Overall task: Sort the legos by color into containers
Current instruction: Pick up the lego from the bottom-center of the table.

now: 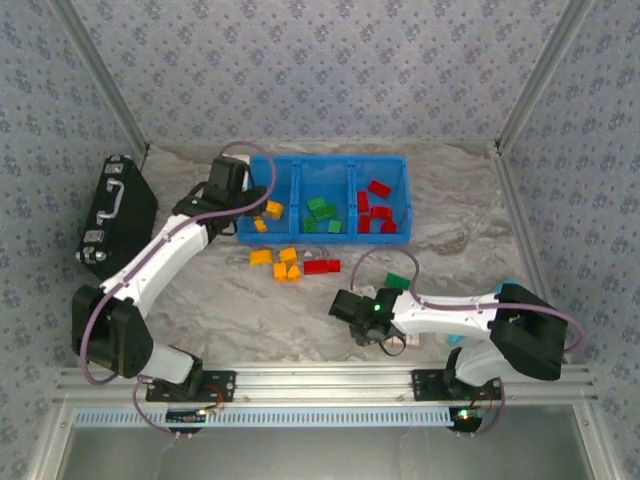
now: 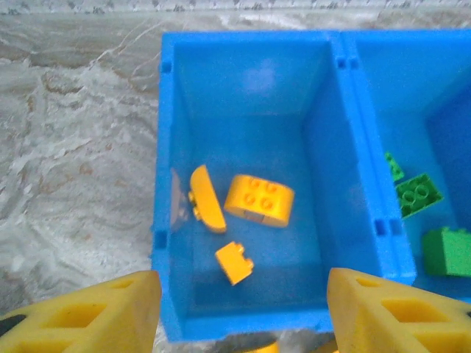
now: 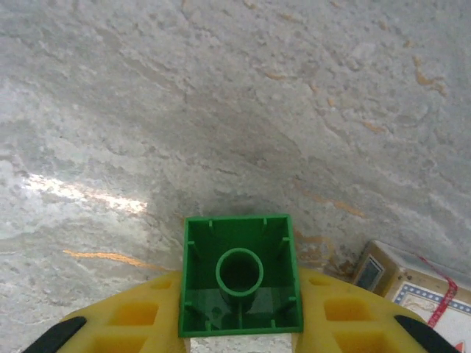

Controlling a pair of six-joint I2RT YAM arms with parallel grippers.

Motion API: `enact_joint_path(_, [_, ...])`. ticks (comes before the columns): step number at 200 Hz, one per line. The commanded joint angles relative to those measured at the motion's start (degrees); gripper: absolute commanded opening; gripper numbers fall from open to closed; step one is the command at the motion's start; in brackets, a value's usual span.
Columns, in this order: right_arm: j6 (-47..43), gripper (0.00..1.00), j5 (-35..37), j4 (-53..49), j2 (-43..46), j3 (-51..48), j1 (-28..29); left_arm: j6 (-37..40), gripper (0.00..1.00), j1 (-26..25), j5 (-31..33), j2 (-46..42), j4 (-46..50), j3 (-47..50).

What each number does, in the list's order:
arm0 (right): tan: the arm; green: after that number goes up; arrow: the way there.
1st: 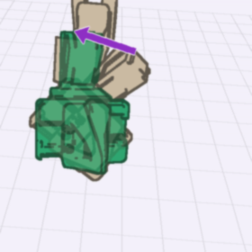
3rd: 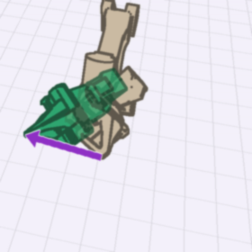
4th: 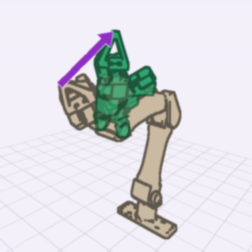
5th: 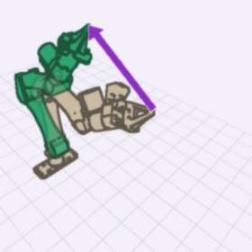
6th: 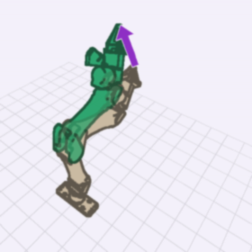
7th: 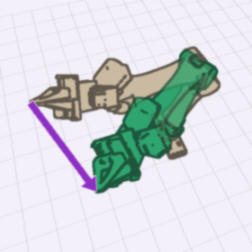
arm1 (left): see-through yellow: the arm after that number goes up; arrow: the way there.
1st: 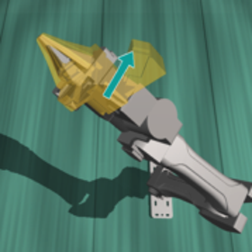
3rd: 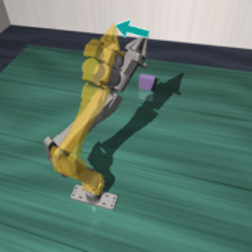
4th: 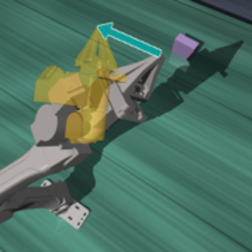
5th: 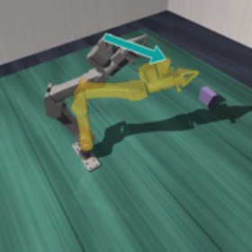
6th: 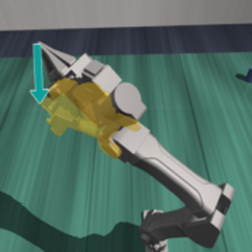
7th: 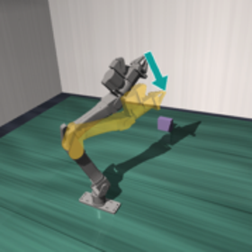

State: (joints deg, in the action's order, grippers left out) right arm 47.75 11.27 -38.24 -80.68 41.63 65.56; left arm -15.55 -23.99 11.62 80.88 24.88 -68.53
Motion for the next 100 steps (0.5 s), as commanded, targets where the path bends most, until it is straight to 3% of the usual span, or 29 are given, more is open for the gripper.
enact_joint_path(1, [-1.7, 0.28, 0.9, -3.8, 0.4, 4.0, 0.2, 1.8, 0.62, 0.3, 0.6, -4.6, 4.1, 2.4])
enact_joint_path(48, [-9.6, 0.28, -0.2, -6.9, -1.1, 14.9, -3.5, 1.4, 0.62, 0.3, 1.3, -14.6, 4.5, 14.9])
enact_joint_path(100, [-23.8, 0.28, -1.9, -4.2, -7.8, 30.0, -13.4, -2.2, 0.62, 0.3, 0.5, -25.1, 7.8, 23.2])
